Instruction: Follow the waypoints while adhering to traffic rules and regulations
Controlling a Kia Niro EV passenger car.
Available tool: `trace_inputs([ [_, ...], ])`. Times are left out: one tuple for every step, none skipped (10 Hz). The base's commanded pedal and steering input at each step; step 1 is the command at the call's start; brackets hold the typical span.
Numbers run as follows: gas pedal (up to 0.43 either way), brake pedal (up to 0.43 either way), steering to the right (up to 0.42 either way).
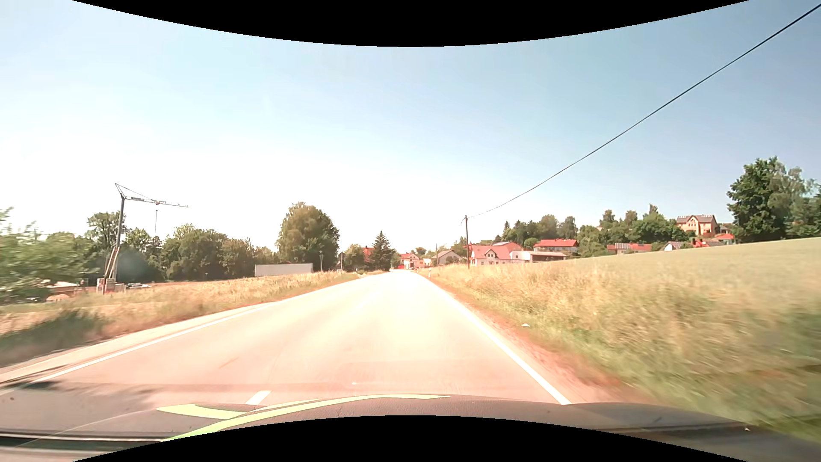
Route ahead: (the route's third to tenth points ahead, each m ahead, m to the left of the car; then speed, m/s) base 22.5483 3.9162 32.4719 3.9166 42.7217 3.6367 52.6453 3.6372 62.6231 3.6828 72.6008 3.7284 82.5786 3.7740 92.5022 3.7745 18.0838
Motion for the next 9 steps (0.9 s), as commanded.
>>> trace_inputs([
  [0.0,0.0,0.0],
  [0.0,0.0,0.0],
  [0.0,0.0,0.0],
  [0.0,0.0,0.0],
  [0.0,0.0,0.0],
  [0.0,0.0,0.0],
  [0.0,0.0,0.0],
  [0.0,0.0,0.0],
  [0.0,0.0,0.0],
])
